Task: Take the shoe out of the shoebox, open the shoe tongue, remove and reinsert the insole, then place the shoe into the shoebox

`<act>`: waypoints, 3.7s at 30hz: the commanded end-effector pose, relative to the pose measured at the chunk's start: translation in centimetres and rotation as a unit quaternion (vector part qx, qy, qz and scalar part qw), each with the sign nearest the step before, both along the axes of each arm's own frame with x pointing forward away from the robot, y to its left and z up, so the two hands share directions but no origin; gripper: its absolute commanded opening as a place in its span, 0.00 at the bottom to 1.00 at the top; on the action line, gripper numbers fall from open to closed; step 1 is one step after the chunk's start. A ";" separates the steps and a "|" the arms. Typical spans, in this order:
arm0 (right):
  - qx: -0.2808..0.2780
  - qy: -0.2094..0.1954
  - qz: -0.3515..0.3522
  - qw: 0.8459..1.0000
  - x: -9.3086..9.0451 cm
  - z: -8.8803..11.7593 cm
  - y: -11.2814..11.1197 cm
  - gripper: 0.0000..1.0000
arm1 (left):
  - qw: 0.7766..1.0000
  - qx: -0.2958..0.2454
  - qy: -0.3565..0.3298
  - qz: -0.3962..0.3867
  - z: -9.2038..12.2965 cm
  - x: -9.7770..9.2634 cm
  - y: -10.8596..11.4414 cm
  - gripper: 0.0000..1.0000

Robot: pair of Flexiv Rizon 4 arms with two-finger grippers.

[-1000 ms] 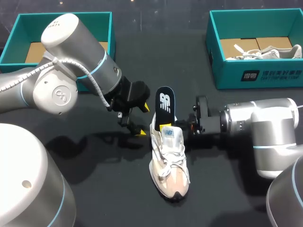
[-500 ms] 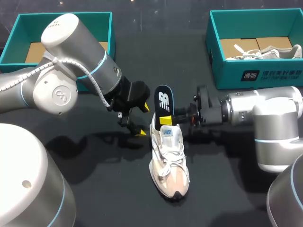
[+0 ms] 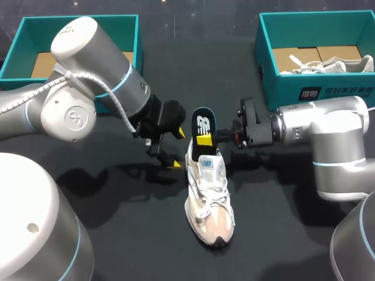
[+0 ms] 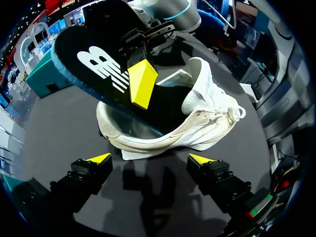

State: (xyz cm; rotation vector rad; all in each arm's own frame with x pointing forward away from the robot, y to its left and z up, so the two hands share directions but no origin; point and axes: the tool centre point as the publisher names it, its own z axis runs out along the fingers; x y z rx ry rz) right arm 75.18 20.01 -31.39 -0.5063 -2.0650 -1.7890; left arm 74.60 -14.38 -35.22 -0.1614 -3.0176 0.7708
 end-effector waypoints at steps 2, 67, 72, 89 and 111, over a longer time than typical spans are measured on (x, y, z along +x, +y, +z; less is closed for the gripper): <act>0.003 0.011 0.000 1.000 -0.9 -1.3 -0.1 0.00 | 1.000 0.000 0.000 0.000 -0.1 0.0 0.0 1.00; -0.045 0.001 -0.019 0.999 -2.5 0.1 0.2 0.46 | 1.000 0.000 0.000 0.000 -0.1 0.0 0.0 1.00; -0.062 -0.003 -0.020 0.998 -1.4 0.7 -0.2 0.42 | 1.000 0.000 0.000 0.000 -0.1 0.0 0.0 1.00; -0.061 0.036 -0.022 0.997 -1.7 -2.2 -0.4 0.00 | 1.000 0.000 0.000 0.000 -0.1 0.0 0.0 1.00; -0.109 0.015 -0.028 0.994 -1.7 0.8 -1.1 0.54 | 1.000 -0.003 -0.008 -0.015 1.0 0.0 1.0 1.00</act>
